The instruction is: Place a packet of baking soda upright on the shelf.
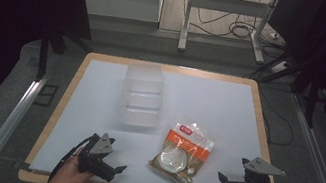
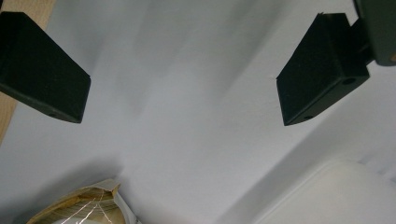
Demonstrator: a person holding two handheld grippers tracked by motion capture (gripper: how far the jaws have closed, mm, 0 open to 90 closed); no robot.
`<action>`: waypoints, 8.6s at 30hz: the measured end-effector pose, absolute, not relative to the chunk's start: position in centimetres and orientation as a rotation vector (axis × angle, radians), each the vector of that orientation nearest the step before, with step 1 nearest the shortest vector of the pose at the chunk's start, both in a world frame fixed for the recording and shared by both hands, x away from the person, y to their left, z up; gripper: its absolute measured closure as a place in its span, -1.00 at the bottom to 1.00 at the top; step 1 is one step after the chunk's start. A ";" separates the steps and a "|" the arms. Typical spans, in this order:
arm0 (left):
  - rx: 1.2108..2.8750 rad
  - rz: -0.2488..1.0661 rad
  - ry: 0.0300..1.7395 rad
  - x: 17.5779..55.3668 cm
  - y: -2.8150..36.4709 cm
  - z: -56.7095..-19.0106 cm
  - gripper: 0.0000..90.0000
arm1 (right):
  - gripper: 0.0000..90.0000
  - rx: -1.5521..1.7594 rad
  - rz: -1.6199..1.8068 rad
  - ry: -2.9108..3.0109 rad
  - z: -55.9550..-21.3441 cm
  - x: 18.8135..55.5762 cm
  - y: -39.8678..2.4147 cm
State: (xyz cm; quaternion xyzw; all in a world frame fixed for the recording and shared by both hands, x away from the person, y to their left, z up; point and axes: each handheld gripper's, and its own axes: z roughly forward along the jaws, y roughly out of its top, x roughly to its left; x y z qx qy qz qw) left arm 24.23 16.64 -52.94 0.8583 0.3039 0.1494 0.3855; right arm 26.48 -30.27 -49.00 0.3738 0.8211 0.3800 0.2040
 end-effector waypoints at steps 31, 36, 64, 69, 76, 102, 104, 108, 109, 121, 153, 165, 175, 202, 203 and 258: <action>2.201 0.373 0.773 24.3 16.5 -53.2 -0.93 | -0.92 1.028 1.034 2.402 -50.0 26.6 -29.0; 2.201 0.374 0.773 24.3 16.5 -53.2 -0.93 | -0.26 1.015 0.979 2.470 -50.0 26.3 -28.4; 2.220 0.377 0.760 24.2 16.1 -53.3 -0.92 | 0.96 0.753 0.996 2.727 -50.4 25.6 -22.6; 2.220 0.379 0.764 24.2 16.2 -53.3 -0.92 | 0.96 0.742 0.974 2.740 -50.8 26.0 -21.7; 2.223 0.377 0.763 24.2 16.1 -53.3 -0.92 | 0.96 0.742 1.041 2.761 -50.9 26.0 -20.9; 2.225 0.380 0.765 24.3 16.1 -53.3 -0.92 | 0.97 0.722 1.176 2.817 -51.8 26.3 -17.8; 2.223 0.382 0.765 24.2 16.1 -53.3 -0.92 | 0.96 0.720 1.167 2.820 -51.8 26.2 -17.8; 2.221 0.383 0.764 24.2 16.2 -53.3 -0.92 | 0.80 0.701 1.121 2.823 -51.5 25.9 -17.7; 2.221 0.383 0.765 24.2 16.2 -53.3 -0.92 | 0.80 0.701 1.121 2.823 -51.5 25.9 -17.7; 2.224 0.382 0.759 24.2 16.2 -53.3 -0.91 | 0.29 0.691 1.039 2.746 -50.0 25.5 -18.2; 2.223 0.381 0.763 24.2 16.2 -53.3 -0.91 | -0.52 1.008 0.983 2.367 -47.0 30.1 -25.7; 2.224 0.380 0.764 24.2 16.3 -53.3 -0.91 | -0.51 1.097 1.066 2.456 -48.0 33.7 -25.1; 2.224 0.377 0.764 24.2 16.2 -53.3 -0.91 | -0.37 1.077 1.052 2.576 -49.5 35.5 -23.0; 2.229 0.376 0.760 24.2 16.2 -53.4 -0.91 | 0.97 1.070 1.174 2.696 -49.2 34.8 -22.3; 2.229 0.377 0.761 24.2 16.2 -53.4 -0.91 | 0.97 1.058 1.180 2.693 -48.9 34.7 -22.2; 2.222 0.388 0.766 24.2 16.5 -53.3 -0.91 | 0.97 0.757 1.192 2.598 -37.0 36.5 -18.0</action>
